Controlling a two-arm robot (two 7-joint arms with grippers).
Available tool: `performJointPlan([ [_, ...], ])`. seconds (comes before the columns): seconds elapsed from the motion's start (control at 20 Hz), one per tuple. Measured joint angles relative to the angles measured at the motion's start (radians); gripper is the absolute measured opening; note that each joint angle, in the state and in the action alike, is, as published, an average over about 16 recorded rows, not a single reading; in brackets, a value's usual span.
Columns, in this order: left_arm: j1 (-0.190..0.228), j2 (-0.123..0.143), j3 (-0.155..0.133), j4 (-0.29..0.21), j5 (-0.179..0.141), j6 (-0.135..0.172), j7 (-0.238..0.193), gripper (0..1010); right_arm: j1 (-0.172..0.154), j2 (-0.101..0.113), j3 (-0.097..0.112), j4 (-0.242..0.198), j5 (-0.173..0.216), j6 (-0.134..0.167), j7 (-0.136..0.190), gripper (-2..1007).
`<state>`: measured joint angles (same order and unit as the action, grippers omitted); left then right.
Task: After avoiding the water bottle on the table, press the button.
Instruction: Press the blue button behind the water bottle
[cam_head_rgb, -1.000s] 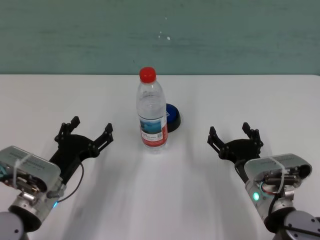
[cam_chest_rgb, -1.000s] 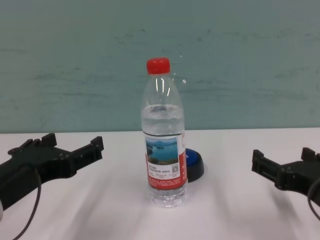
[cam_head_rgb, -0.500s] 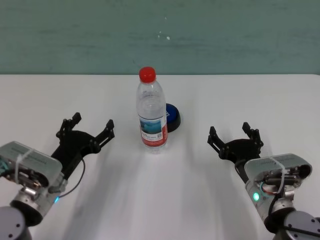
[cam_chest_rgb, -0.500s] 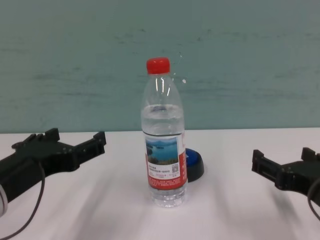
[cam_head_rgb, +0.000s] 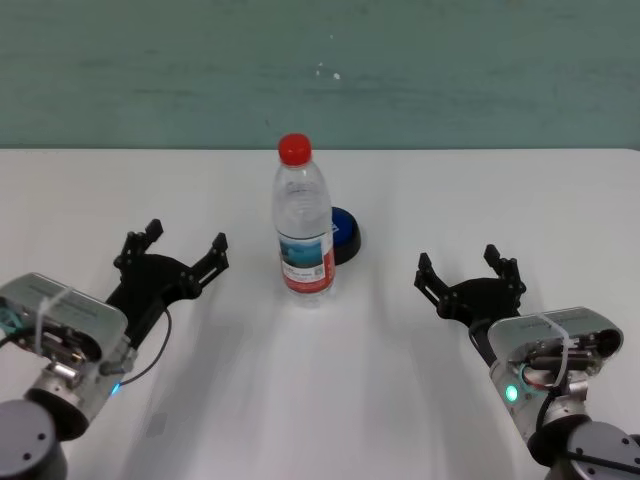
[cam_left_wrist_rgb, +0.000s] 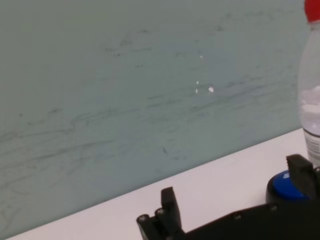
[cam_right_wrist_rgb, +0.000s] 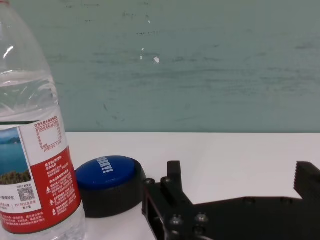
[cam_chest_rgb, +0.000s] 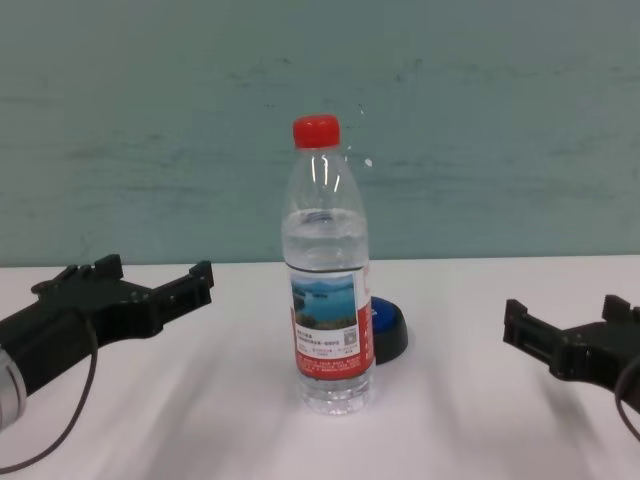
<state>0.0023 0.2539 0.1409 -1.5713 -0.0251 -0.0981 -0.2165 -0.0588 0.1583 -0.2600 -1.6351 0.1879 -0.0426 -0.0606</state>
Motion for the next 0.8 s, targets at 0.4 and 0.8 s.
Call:
performJointPlan([
  [0.4,-0.040,0.003,0.005,0.043,0.005,-0.005,-0.006,1010,0.000,0.000,0.000,0.000,0.000,0.000,0.000,1004],
  [0.8,-0.090,0.007,0.012,0.091,0.011,-0.013,-0.015,1010,0.000,0.000,0.000,0.000,0.000,0.000,0.000,1004],
])
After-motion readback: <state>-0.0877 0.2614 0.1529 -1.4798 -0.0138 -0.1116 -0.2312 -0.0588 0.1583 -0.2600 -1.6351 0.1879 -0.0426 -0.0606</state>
